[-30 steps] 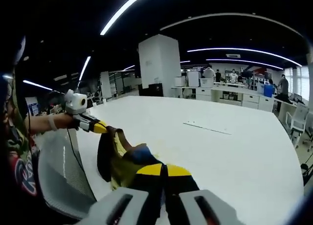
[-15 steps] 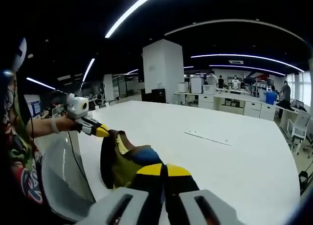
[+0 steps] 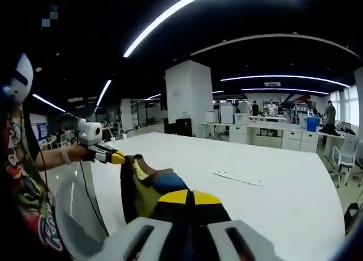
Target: Fold the garment on the visible template until the final outline fits inside the template.
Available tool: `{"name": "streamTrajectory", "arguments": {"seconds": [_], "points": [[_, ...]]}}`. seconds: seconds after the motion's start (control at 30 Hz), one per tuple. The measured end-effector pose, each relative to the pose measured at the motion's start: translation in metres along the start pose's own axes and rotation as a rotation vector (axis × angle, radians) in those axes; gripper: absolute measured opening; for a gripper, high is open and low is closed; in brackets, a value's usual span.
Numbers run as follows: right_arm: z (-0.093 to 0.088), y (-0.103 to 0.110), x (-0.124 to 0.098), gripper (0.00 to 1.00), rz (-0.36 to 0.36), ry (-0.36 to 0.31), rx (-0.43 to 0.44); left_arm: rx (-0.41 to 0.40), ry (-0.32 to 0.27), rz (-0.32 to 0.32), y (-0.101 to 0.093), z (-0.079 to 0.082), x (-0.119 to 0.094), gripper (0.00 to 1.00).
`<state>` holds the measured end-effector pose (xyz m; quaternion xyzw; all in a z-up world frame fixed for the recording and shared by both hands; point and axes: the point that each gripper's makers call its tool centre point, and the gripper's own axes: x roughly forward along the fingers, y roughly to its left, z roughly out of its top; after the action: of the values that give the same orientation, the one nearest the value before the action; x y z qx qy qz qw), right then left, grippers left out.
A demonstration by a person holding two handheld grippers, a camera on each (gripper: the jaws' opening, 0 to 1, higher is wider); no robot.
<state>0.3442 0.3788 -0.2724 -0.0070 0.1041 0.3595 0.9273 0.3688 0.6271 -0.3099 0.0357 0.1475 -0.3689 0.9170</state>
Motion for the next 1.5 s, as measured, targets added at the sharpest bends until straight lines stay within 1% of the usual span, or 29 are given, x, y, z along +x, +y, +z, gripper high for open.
{"name": "streamTrajectory", "arguments": {"seconds": [0.07, 0.13, 0.2, 0.27, 0.3, 0.33, 0.37, 0.4, 0.47, 0.5, 0.57, 0.63, 0.77, 0.83, 0.9, 1.0, 1.1, 1.13, 1.2, 1.23, 1.27, 1.3, 1.37, 1.5], "points": [[0.007, 0.001, -0.001, 0.0, 0.001, -0.015, -0.004, 0.031, -0.017, 0.005, -0.001, 0.01, -0.002, 0.0], [0.013, 0.003, -0.003, 0.0, 0.001, -0.025, -0.012, 0.037, -0.021, 0.004, -0.002, 0.016, -0.004, 0.0], [0.021, 0.005, -0.005, 0.0, 0.004, -0.038, -0.023, 0.059, -0.036, 0.006, -0.002, 0.026, -0.007, 0.0], [0.033, 0.008, -0.006, 0.0, 0.015, -0.072, -0.013, 0.067, -0.049, 0.007, -0.001, 0.035, -0.009, 0.0], [0.039, 0.007, -0.007, 0.0, 0.012, -0.08, -0.005, 0.071, -0.067, 0.001, 0.0, 0.043, -0.01, 0.0], [0.043, 0.007, -0.008, 0.0, 0.018, -0.094, 0.004, 0.054, -0.087, -0.01, 0.0, 0.05, -0.01, 0.0], [0.052, 0.01, -0.009, 0.0, 0.033, -0.125, 0.018, 0.032, -0.102, -0.017, 0.0, 0.056, -0.01, 0.0], [0.06, 0.011, -0.01, 0.0, 0.038, -0.152, 0.024, 0.045, -0.111, -0.014, 0.003, 0.061, -0.01, 0.0], [0.07, 0.012, -0.013, 0.0, 0.051, -0.185, 0.035, 0.08, -0.116, -0.005, 0.009, 0.07, -0.008, 0.0], [0.074, 0.01, -0.014, 0.0, 0.05, -0.195, 0.036, 0.083, -0.123, -0.007, 0.011, 0.075, -0.006, 0.0], [0.074, 0.006, -0.013, 0.0, 0.045, -0.194, 0.037, 0.08, -0.129, -0.011, 0.015, 0.078, -0.001, 0.0], [0.068, -0.002, -0.009, 0.0, 0.029, -0.187, 0.049, 0.077, -0.12, -0.019, 0.017, 0.077, 0.009, 0.0], [0.064, -0.004, -0.005, 0.0, 0.027, -0.188, 0.058, 0.1, -0.095, -0.021, 0.02, 0.071, 0.021, 0.0], [0.06, -0.007, -0.002, 0.0, 0.021, -0.177, 0.058, 0.08, -0.091, -0.023, 0.024, 0.068, 0.026, 0.0], [0.057, -0.011, 0.002, 0.0, 0.024, -0.172, 0.078, 0.069, -0.086, -0.024, 0.027, 0.064, 0.03, 0.0], [0.051, -0.018, 0.01, 0.0, 0.021, -0.156, 0.093, 0.053, -0.076, -0.024, 0.035, 0.056, 0.038, 0.0], [0.049, -0.023, 0.017, 0.0, 0.021, -0.155, 0.101, 0.041, -0.065, -0.026, 0.042, 0.05, 0.047, 0.0], [0.048, -0.025, 0.02, 0.0, 0.021, -0.152, 0.107, 0.025, -0.058, -0.026, 0.045, 0.047, 0.05, 0.0], [0.044, -0.031, 0.026, 0.0, 0.01, -0.139, 0.104, 0.017, -0.058, -0.027, 0.049, 0.044, 0.055, 0.0], [0.041, -0.034, 0.03, 0.0, 0.006, -0.126, 0.108, 0.003, -0.047, -0.028, 0.052, 0.041, 0.06, 0.0], [0.039, -0.036, 0.033, 0.0, 0.006, -0.121, 0.108, 0.009, -0.047, -0.027, 0.054, 0.039, 0.063, 0.0], [0.037, -0.039, 0.036, 0.0, 0.004, -0.115, 0.104, 0.002, -0.034, -0.024, 0.057, 0.037, 0.068, 0.0], [0.033, -0.044, 0.041, 0.0, 0.0, -0.103, 0.105, 0.015, -0.029, -0.026, 0.06, 0.036, 0.074, 0.0], [0.025, -0.061, 0.051, 0.0, -0.017, -0.071, 0.119, 0.001, -0.025, -0.028, 0.068, 0.034, 0.085, 0.0]]}}
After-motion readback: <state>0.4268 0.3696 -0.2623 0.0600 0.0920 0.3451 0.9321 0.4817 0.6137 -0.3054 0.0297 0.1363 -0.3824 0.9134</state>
